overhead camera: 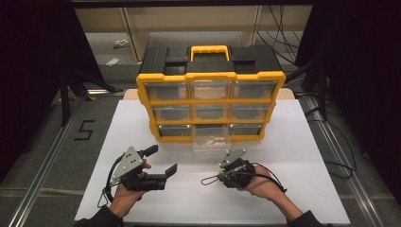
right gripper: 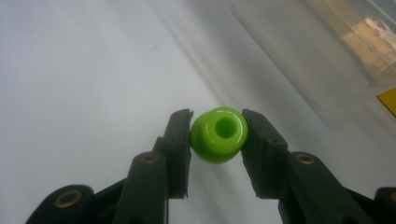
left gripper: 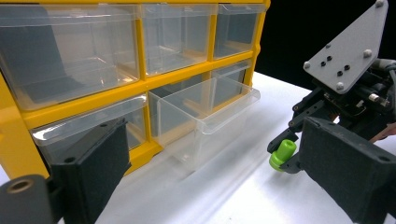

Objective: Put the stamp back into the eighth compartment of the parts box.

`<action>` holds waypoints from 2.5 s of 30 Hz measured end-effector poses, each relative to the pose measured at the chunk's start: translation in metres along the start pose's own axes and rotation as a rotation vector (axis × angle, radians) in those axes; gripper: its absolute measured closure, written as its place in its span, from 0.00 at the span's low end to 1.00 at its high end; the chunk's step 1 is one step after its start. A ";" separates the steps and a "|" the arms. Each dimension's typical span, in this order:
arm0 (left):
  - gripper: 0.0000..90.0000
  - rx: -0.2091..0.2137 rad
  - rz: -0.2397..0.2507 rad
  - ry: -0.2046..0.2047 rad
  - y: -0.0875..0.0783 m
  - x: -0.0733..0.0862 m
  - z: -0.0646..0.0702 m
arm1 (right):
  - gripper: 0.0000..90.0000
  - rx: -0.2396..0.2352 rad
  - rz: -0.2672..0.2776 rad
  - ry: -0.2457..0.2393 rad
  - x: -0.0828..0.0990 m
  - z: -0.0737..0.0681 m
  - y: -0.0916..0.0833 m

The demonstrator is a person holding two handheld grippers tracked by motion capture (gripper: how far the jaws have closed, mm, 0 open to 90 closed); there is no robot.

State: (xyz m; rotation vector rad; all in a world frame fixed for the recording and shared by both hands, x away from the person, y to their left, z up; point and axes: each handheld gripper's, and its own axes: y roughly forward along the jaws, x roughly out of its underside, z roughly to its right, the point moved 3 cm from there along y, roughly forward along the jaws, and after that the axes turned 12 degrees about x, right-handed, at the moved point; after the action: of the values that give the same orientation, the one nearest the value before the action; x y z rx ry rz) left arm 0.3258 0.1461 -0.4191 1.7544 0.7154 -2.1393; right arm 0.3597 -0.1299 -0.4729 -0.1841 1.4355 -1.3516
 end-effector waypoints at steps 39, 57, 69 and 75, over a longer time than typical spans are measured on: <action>0.10 -0.002 -0.002 0.003 0.000 0.000 0.000 | 0.72 0.000 0.112 0.044 -0.013 0.004 -0.018; 0.10 -0.002 0.001 0.001 0.000 0.000 -0.001 | 0.72 0.003 0.169 0.065 -0.022 0.006 -0.029; 0.10 -0.002 0.002 0.001 -0.001 0.000 -0.001 | 0.72 0.010 0.203 0.082 -0.028 0.010 -0.036; 0.10 -0.003 0.002 0.002 -0.001 -0.001 -0.001 | 0.72 0.014 0.217 0.086 -0.030 0.011 -0.037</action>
State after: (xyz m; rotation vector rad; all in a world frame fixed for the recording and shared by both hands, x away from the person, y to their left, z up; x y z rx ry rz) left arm 0.3266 0.1472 -0.4186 1.7553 0.7167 -2.1351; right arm 0.3595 -0.1271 -0.4236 0.0388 1.4716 -1.2024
